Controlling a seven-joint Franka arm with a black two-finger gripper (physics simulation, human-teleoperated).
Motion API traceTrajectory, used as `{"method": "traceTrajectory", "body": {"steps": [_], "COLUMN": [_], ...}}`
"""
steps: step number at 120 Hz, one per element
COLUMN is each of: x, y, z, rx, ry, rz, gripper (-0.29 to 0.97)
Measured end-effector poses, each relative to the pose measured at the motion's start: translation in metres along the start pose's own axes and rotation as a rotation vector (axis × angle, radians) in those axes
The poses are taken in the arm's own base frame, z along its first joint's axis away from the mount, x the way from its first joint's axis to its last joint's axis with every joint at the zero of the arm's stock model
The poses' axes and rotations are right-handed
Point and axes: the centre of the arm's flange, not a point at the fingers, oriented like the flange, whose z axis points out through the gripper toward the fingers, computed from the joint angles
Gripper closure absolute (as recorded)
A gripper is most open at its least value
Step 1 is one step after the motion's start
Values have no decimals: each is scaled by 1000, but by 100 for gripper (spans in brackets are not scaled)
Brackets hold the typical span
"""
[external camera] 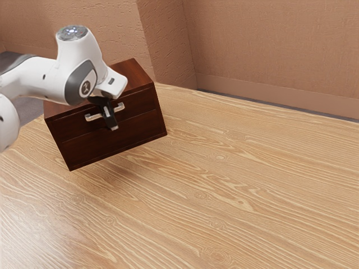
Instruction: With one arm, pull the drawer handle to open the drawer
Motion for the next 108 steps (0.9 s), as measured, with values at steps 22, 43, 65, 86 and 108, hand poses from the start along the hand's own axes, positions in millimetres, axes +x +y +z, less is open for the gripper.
{"method": "traceTrajectory", "body": {"steps": [22,43,65,86,108], "x": [-1,-4,-3,-10,-12], "y": [12,24,38,51,65], "z": [1,-6,-17,-25,-35], "rx": [-14,-20,-21,-19,-12], "ry": [6,19,41,58,84], "rz": [3,3,7,2,5], "gripper": [24,30,32,33,34]}}
